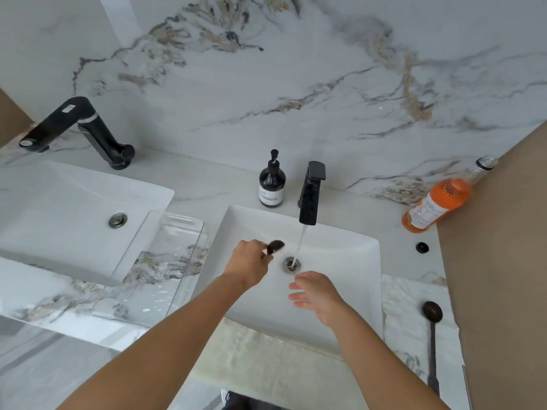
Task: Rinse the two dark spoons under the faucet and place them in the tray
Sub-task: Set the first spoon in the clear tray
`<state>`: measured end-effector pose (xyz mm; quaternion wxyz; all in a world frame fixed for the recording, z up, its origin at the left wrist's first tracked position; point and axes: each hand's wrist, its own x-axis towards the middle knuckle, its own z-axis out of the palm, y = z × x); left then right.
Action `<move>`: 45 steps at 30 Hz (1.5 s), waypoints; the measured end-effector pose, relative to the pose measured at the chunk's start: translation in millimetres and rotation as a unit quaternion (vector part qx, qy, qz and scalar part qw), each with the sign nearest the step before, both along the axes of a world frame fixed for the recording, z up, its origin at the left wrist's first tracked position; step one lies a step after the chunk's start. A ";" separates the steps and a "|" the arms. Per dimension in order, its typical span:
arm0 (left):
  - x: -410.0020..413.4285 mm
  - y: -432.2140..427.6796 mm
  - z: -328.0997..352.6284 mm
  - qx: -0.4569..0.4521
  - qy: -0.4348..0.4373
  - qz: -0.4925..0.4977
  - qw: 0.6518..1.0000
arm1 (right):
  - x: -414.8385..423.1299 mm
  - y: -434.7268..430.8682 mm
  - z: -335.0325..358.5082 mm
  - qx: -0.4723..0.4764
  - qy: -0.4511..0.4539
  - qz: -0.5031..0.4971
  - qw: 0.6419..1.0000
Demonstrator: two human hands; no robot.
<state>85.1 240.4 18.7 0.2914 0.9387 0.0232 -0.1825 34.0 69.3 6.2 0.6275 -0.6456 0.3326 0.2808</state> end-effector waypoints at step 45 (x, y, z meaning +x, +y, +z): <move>50.1 109.4 13.4 -0.005 -0.064 0.133 0.989 | 100.1 -4.2 -8.6 0.252 -0.072 -0.311 0.913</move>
